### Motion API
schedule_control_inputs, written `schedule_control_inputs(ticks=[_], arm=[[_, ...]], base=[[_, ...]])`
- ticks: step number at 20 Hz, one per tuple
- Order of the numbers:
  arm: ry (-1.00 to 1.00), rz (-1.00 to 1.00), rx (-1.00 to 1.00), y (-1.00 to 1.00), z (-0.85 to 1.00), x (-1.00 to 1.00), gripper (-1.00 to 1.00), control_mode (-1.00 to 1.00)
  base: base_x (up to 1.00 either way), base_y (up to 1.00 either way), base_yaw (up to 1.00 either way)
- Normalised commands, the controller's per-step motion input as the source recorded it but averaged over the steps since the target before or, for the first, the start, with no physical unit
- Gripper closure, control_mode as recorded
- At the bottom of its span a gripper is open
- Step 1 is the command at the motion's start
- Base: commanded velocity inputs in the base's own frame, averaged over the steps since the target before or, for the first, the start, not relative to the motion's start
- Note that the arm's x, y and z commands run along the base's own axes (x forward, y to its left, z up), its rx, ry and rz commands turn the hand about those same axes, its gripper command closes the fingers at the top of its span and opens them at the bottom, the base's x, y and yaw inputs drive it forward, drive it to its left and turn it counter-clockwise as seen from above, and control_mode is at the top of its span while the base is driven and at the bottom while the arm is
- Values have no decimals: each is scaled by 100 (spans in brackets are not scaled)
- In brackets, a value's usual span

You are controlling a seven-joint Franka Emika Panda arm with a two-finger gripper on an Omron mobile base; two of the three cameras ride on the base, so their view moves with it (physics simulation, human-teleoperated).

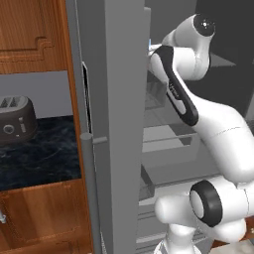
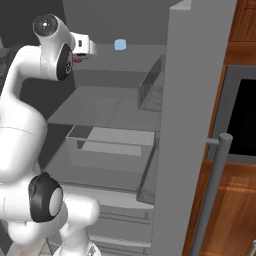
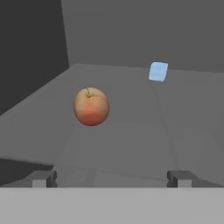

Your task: Pick the peach and banana from the fridge and place them on the plate next to the blender to make a fruit smoothie.

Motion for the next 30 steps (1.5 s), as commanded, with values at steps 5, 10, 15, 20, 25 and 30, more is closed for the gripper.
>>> schedule_control_inputs(ticks=[5, 10, 15, 20, 25, 30], arm=[[0, 1, 0, 39, -23, 56, -100, -100], [0, 0, 0, 31, -12, 84, -100, -100], [0, 0, 0, 8, -1, 73, -100, -100], [1, 0, 0, 9, 0, 51, -100, -100], [3, 0, 0, 2, -26, 5, 100, -100], [0, 0, 0, 0, -28, 1, 100, -100]], base=[[0, 0, 0], [0, 0, 0], [0, 0, 0], [0, 0, 0], [0, 0, 0], [0, 0, 0]])
